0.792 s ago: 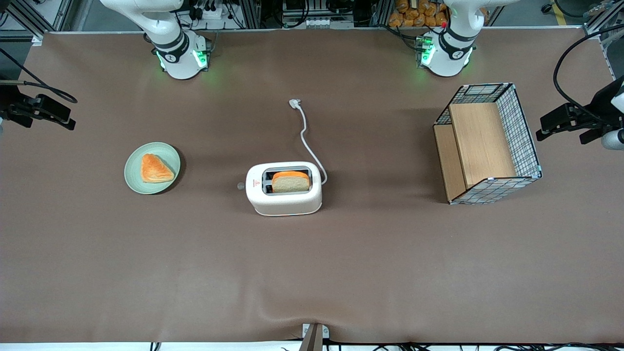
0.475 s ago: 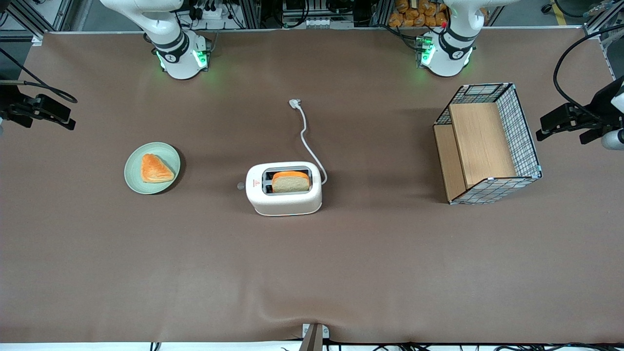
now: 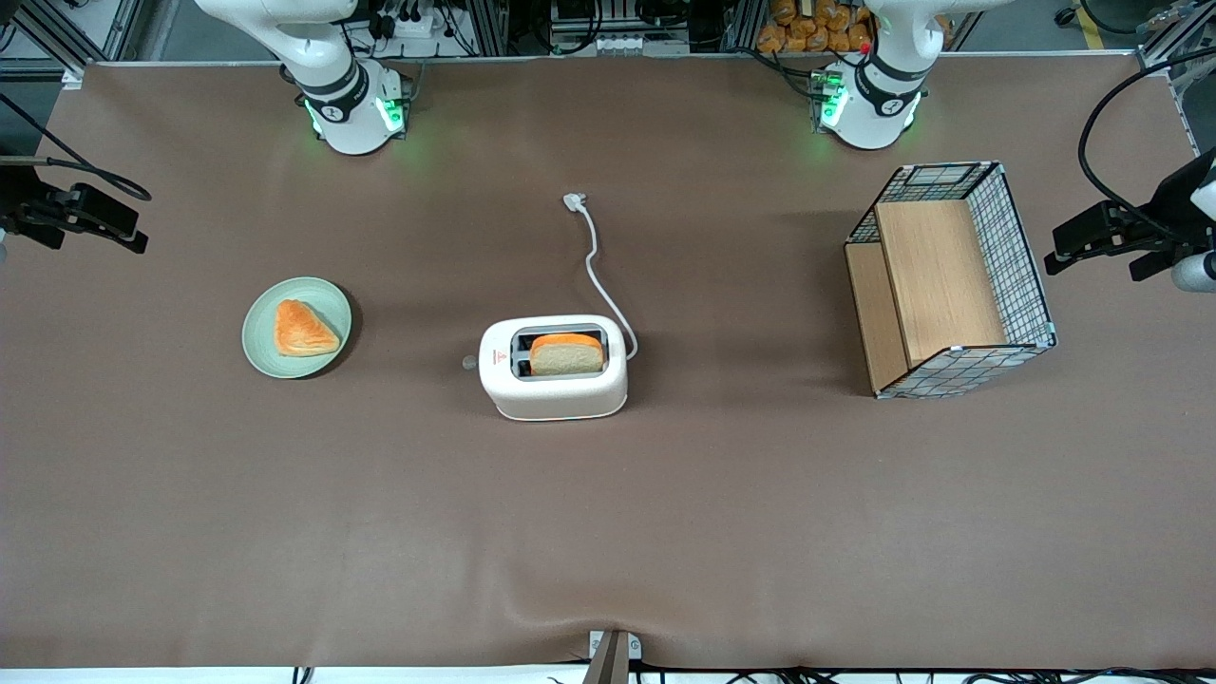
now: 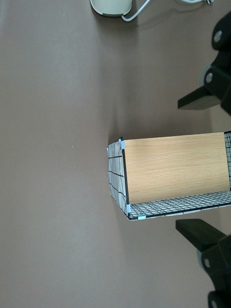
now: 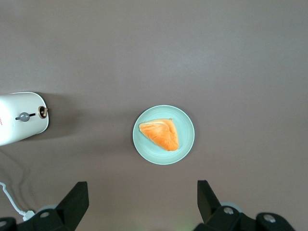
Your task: Press toaster button with right arm
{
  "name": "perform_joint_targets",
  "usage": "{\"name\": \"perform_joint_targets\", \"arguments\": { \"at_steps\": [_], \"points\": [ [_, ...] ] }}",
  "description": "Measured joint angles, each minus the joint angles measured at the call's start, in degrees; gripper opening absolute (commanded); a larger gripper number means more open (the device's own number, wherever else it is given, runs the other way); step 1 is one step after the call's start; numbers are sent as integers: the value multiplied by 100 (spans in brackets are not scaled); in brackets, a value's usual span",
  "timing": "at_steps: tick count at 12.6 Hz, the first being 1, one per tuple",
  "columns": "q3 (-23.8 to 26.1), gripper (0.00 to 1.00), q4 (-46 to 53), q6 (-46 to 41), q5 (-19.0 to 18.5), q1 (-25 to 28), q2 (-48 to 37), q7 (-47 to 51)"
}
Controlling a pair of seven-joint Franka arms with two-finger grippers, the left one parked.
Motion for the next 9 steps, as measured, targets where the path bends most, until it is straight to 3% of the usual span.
{"name": "perform_joint_targets", "arguments": {
  "at_steps": [9],
  "points": [
    [55,100,-13,-111,18,204,128,-14]
  ]
}}
